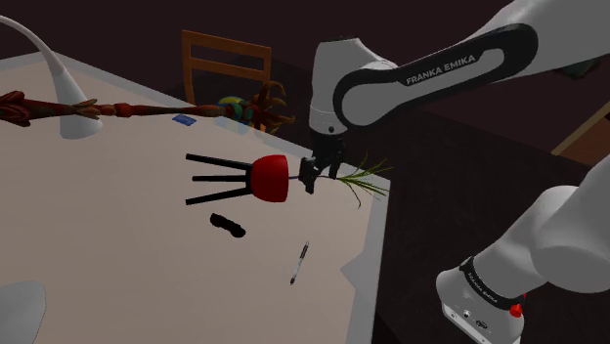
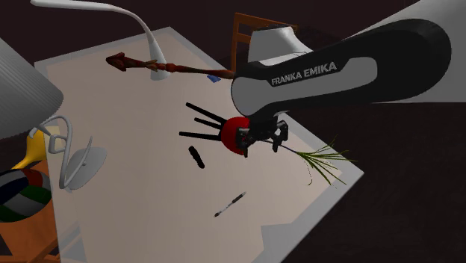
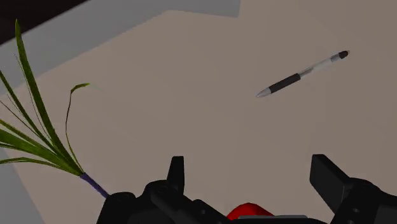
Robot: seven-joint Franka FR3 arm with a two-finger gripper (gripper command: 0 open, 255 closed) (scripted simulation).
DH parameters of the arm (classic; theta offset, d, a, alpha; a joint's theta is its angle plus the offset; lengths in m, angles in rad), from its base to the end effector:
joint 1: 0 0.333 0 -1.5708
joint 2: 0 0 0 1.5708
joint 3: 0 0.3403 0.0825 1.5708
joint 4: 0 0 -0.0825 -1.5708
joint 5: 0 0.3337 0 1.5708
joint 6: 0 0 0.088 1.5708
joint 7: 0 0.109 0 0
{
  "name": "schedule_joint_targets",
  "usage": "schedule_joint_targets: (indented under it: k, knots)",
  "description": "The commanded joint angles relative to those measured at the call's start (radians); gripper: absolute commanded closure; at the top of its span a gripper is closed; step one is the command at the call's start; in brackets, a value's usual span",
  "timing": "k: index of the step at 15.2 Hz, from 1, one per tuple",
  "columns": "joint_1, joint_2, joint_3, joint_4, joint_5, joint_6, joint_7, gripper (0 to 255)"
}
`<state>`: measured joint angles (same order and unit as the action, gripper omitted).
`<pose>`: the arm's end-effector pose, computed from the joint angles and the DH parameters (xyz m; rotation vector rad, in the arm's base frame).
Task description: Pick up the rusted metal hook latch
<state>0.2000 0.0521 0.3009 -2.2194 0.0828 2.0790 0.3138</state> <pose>0.4141 0.2304 0.3939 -3.1154 -0.2200 0.3260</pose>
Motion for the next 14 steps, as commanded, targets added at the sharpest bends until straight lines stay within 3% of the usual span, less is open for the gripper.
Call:
schedule_joint_targets:
  k: [1, 14]
  knots:
    - [0.018, 0.071, 0.015, 0.048, -0.012, 0.028, 0.027, 0]
    - [0.173, 0.526, 0.033, 0.489, -0.129, 0.078, 0.152, 0]
